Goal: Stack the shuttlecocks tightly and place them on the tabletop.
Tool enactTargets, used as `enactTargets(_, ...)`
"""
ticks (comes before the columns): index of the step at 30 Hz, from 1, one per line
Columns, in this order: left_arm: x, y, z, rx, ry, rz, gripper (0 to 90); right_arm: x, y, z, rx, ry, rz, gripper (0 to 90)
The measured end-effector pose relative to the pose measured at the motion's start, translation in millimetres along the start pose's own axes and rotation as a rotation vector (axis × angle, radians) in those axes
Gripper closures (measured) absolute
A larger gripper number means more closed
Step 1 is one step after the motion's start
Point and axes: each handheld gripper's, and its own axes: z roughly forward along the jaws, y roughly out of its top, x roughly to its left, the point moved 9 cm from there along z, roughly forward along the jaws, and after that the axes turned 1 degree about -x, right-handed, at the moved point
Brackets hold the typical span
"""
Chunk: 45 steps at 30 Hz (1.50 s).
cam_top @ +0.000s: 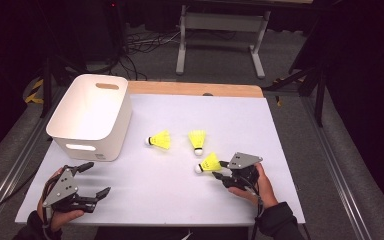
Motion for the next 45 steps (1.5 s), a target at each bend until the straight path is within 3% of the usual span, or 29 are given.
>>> enactTargets(2, -0.1, -1.2, -2.1, 0.002, 0.003, -0.004, 8.6, 3.9, 1.7, -3.2, -0.015, 0.021, -0.011, 69.1)
enactTargets(4, 0.4, -1.6, -2.8, 0.003, 0.006, -0.003, 8.6, 7.3, 2.3, -4.4, -0.019, 0.042, -0.012, 71.7)
enactTargets(5, 0.4, -2.0, -3.4, 0.004, 0.008, -0.007, 8.7, 11.5, 2.3, -5.0, -0.012, 0.063, -0.031, 79.2)
enactTargets(10, -0.5, -1.9, -3.1, 0.006, 0.003, -0.006, 8.7, 15.8, 3.8, -6.6, -0.023, 0.099, -0.039, 88.6)
enactTargets(18, 0.4, -1.3, -3.3, 0.002, 0.004, -0.008, 8.6, 23.0, 15.5, -13.4, -0.057, 0.112, -0.059, 90.0)
enactTargets(28, 1.2, 0.2, -5.0, -0.013, 0.003, -0.019, 8.0, 15.9, 39.4, -20.3, -0.137, 0.07, -0.044, 90.0)
enactTargets(34, 0.8, 0.5, -5.2, -0.013, 0.0, -0.016, 8.0, 11.6, 61.9, -8.3, -0.162, 0.047, -0.049, 90.0)
enactTargets(37, 0.9, 0.5, -5.6, -0.016, -0.003, -0.018, 8.0, 8.9, 78.5, 6.2, -0.17, 0.037, -0.038, 90.0)
enactTargets(45, 1.1, 1.3, -6.7, -0.023, -0.005, -0.019, 8.0, 7.6, 102.5, 42.0, -0.134, 0.009, -0.02, 90.0)
